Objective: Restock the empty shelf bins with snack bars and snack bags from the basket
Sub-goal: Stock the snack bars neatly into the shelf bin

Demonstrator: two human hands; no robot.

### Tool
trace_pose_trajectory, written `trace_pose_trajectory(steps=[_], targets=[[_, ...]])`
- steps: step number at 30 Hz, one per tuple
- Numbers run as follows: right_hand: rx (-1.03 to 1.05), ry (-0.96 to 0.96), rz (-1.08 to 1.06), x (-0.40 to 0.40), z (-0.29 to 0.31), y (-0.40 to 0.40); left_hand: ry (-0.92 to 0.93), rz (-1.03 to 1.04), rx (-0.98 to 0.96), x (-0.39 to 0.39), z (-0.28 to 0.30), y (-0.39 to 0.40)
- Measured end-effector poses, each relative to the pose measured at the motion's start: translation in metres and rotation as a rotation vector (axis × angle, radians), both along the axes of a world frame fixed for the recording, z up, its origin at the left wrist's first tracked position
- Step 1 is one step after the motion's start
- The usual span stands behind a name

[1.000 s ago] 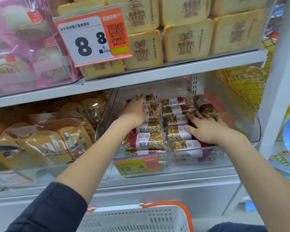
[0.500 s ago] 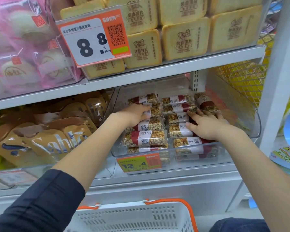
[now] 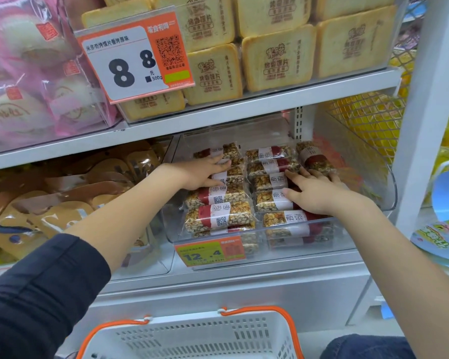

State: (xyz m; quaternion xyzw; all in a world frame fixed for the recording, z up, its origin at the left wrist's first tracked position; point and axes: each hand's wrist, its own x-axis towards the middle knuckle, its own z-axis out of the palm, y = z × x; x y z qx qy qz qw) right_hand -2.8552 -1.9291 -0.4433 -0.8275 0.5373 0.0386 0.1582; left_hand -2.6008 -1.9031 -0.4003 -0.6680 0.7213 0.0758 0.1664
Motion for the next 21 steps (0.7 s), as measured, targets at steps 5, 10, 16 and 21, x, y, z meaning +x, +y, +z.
trace_pose_trajectory(steps=[5, 10, 16, 21], targets=[[-0.007, -0.002, -0.001, 0.001, 0.0, 0.0, 0.24, 0.122, -0.125, -0.004, 0.005, -0.007], [-0.026, 0.006, -0.002, 0.004, -0.004, -0.003, 0.193, 0.254, -0.18, -0.011, -0.02, -0.033], [-0.055, -0.018, -0.007, 0.003, -0.006, -0.005, 0.168, 0.246, -0.149, -0.007, -0.029, -0.033], [-0.041, -0.063, -0.175, 0.001, -0.002, -0.01, 0.151, 0.257, -0.16, -0.009, -0.024, -0.031]])
